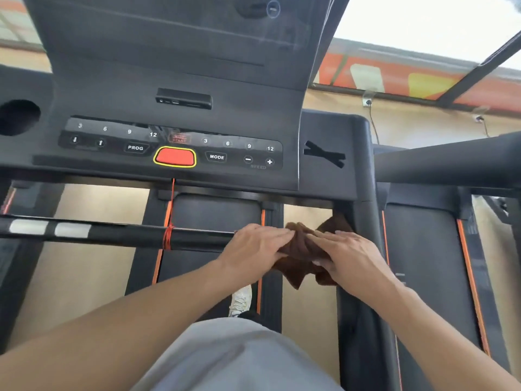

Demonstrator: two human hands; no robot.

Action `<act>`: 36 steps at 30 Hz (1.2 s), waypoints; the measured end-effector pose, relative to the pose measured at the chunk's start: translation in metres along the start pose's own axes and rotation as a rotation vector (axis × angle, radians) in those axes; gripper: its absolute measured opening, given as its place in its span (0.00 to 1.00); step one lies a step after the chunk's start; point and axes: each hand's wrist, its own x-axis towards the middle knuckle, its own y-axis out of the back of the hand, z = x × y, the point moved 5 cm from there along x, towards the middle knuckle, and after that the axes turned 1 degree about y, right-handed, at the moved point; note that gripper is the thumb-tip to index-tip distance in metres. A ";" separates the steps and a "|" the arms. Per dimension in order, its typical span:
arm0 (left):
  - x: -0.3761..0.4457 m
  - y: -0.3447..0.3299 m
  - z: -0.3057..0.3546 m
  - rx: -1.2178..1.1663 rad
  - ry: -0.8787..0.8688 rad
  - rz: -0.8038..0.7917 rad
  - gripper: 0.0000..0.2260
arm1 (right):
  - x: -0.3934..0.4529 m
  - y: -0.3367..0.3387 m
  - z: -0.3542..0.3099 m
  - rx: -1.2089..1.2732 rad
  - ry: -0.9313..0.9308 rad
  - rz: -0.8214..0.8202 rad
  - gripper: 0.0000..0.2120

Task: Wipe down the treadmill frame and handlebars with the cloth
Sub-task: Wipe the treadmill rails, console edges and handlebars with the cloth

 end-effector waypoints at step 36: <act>-0.369 0.200 -0.202 -1.086 0.646 0.231 0.26 | 0.075 -0.053 -0.425 1.405 -0.163 -0.684 0.09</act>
